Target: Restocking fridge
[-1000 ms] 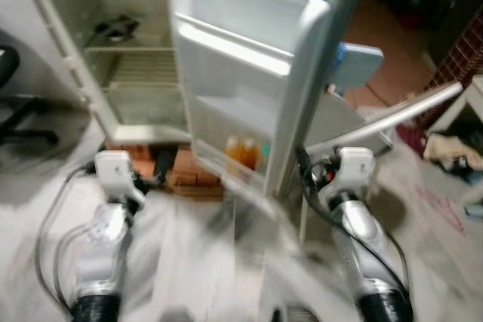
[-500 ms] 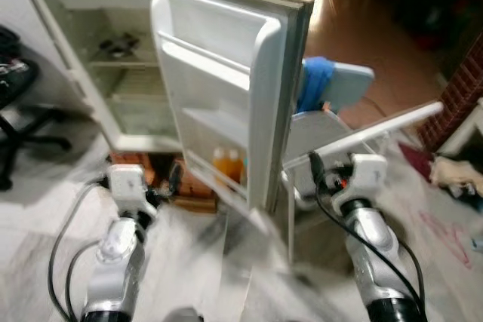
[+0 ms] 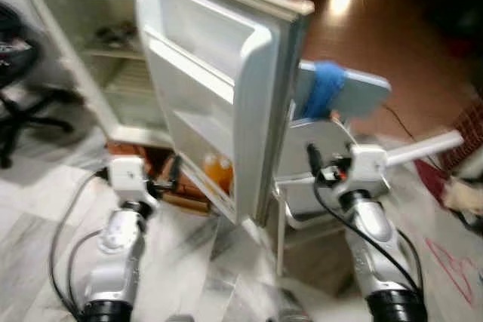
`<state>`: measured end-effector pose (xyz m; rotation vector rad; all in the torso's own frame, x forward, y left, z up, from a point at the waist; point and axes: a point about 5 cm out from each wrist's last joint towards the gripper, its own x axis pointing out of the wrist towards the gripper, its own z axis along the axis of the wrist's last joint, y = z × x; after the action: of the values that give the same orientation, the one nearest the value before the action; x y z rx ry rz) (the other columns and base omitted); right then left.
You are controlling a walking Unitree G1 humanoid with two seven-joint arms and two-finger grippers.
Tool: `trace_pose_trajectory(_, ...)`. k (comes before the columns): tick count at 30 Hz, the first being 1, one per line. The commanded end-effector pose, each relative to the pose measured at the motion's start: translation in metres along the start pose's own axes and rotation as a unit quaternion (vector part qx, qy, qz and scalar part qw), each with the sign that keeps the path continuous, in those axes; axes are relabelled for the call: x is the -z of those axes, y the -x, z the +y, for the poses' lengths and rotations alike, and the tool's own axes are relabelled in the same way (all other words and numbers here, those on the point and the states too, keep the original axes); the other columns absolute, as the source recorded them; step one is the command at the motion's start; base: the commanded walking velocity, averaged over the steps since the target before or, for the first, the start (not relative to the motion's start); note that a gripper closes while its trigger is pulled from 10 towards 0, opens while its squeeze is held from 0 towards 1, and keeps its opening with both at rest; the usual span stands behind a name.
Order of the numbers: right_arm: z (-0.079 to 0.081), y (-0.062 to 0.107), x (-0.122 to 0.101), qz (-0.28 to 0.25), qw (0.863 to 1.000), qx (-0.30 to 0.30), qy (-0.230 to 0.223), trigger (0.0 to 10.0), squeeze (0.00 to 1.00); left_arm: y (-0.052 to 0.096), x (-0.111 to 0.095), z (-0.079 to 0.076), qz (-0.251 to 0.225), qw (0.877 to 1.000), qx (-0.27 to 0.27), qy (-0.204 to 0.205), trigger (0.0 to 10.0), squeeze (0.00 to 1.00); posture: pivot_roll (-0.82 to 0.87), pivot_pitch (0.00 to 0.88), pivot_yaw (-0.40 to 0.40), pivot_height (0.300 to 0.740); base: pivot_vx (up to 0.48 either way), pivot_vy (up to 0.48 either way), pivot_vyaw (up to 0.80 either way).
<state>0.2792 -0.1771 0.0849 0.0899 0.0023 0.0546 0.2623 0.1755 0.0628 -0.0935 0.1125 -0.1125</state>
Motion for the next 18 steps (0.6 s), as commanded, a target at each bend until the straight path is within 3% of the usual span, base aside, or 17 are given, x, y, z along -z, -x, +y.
trace_pose_trajectory(1, 0.009, -0.002, -0.001, -0.005, 1.000, -0.012, -0.008, 10.0, 0.00, 0.004, 0.002, 0.010, 0.010, 1.000, -0.015, -0.009, 10.0, 0.00, 0.03, 0.000, -0.002, 0.740, 0.000, 0.000, 0.00)
trace_pose_trajectory(6, 0.006, -0.008, -0.003, -0.001, 1.000, -0.012, -0.012, 10.0, 0.00, 0.014, 0.020, 0.024, 0.044, 0.998, -0.039, -0.023, 10.0, 0.00, 0.04, 0.000, -0.006, 0.740, 0.000, 0.000, 0.00)
trace_pose_trajectory(10, 0.004, -0.016, -0.009, -0.014, 1.000, -0.019, 0.001, 10.0, 0.00, 0.025, 0.030, 0.033, 0.062, 0.997, -0.049, -0.026, 10.0, 0.00, 0.05, 0.000, -0.011, 0.740, 0.000, 0.000, 0.57)
trace_pose_trajectory(15, 0.009, -0.027, -0.014, -0.020, 1.000, -0.024, -0.004, 10.0, 0.00, 0.025, 0.022, 0.038, 0.048, 0.996, -0.065, -0.035, 10.0, 0.00, 0.09, 0.000, -0.020, 0.740, 0.000, 0.000, 0.74)
trace_pose_trajectory(18, 0.018, -0.033, -0.018, -0.026, 0.999, -0.039, -0.010, 10.0, 0.00, 0.023, 0.018, 0.042, 0.041, 0.996, -0.073, -0.038, 10.0, 0.00, 0.10, 0.000, -0.024, 0.740, 0.000, 0.000, 0.15)
